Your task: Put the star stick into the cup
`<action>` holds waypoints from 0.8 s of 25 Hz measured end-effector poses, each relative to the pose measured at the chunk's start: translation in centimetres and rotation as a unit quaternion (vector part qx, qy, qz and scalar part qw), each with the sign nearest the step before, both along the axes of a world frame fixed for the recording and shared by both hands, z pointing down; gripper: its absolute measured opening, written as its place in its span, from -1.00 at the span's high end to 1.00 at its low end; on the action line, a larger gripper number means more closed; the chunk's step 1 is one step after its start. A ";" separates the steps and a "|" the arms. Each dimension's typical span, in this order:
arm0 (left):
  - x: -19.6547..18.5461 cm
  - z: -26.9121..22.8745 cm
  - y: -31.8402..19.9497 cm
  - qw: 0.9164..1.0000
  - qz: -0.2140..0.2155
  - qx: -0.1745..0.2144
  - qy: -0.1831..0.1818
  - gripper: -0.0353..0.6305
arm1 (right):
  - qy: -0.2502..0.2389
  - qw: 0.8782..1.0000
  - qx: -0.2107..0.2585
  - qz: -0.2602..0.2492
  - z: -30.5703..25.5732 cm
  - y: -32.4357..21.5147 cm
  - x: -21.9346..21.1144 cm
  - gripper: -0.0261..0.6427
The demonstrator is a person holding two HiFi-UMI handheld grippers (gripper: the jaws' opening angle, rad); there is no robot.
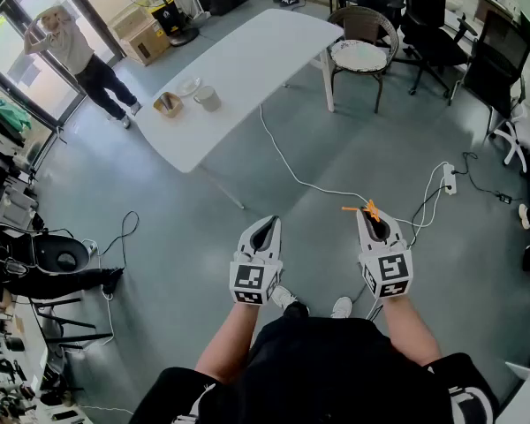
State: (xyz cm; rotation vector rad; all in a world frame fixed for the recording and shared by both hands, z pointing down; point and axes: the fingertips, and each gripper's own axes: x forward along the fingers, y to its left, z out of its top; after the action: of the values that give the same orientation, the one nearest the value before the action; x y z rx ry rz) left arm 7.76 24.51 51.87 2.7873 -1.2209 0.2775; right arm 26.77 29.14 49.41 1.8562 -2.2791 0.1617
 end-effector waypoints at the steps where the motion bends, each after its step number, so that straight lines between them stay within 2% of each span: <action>1: 0.0 0.1 0.2 1.000 -0.002 0.002 -0.002 0.87 | 0.009 1.000 0.003 -0.002 0.0 0.2 -0.2 0.87; 4: 0.0 0.1 0.7 1.000 -0.001 0.007 -0.005 0.87 | 0.025 1.000 0.006 -0.005 0.0 0.7 -0.6 0.87; 11: -0.9 -1.0 0.8 1.000 0.006 0.015 0.006 0.87 | 0.012 1.000 0.007 -0.006 -0.4 0.4 -1.5 0.87; 20: -6.8 1.1 -2.8 1.000 -0.007 -0.002 0.008 0.87 | 0.033 0.999 0.016 -0.021 -0.3 -4.6 -7.1 0.86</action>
State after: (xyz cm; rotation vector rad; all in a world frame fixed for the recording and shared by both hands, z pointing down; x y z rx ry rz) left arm 0.95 21.74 52.99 2.7708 -1.2352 0.2544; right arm 19.69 24.53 49.08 1.7982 -2.2875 0.0575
